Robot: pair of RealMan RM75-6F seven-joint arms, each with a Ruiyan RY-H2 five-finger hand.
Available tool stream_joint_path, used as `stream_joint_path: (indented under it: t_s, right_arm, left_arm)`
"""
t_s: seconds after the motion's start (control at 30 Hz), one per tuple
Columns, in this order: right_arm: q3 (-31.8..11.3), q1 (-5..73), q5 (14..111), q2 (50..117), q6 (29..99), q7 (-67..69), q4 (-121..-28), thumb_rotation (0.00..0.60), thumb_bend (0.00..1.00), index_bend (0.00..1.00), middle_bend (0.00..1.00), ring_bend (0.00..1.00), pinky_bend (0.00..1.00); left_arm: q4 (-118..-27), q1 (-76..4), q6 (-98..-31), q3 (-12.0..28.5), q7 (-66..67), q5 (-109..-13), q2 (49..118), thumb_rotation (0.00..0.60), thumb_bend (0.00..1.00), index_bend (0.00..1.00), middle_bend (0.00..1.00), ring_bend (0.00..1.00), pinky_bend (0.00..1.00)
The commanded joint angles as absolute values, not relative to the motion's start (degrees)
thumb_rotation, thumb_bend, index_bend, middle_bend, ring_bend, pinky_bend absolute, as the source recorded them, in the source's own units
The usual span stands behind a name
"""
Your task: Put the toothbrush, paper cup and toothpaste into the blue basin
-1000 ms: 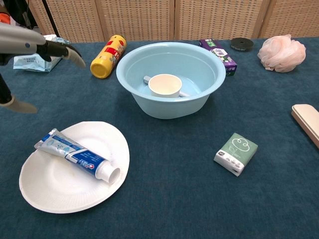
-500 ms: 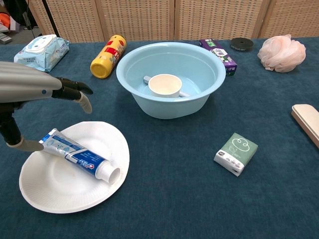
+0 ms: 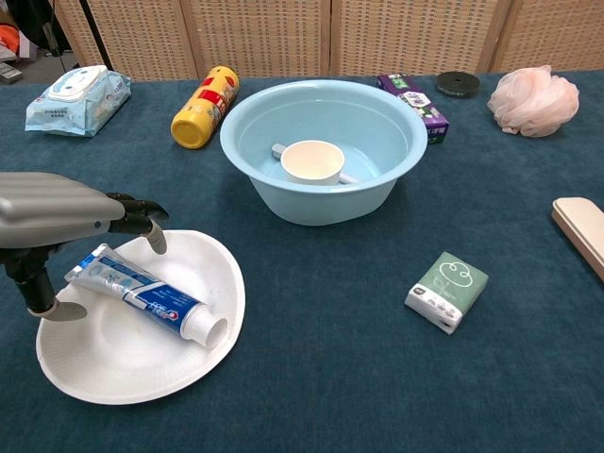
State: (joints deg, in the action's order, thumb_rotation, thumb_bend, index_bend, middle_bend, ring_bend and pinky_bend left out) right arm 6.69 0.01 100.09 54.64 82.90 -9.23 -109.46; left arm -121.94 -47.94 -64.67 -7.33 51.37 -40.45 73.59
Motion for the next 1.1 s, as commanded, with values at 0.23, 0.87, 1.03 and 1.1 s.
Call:
stream_joint_path:
  t_s: [0.23,0.87,1.03,1.1]
  right_arm:
    - [6.59,-0.01,99.98,54.51,83.12,-8.7,-109.36,0.6,0.1,0.0,0.0,0.0,0.0]
    - [6.52,-0.18,100.13,54.1,83.76,-7.64,-109.27,0.6,0.1,0.0,0.0,0.0,0.0]
    - [6.52,-0.15,100.17,54.05,83.74,-7.5,-109.3,0.6,0.1,0.0,0.0,0.0,0.0]
    - [6.54,-0.14,100.18,54.08,83.66,-7.58,-109.31,0.6,0.1,0.0,0.0,0.0,0.0]
  left_arm:
    - [-119.13,-48.03,-64.72,-7.49,51.08,-38.52,76.66,0.6,0.27,0.25,0.0,0.0,0.14]
    - [-112.37,-44.13,-70.48,-11.87,54.86,-50.77,83.18,0.6,0.3,0.33,0.12,0.12,0.22]
    - [-109.71,-42.42,-71.72,-13.01,55.66,-54.61,84.52,0.6,0.3,0.35,0.14,0.14,0.24]
    - [-108.16,-41.38,-72.58,-13.25,55.3,-56.83,85.34,0.6,0.31,0.38,0.17,0.16,0.26]
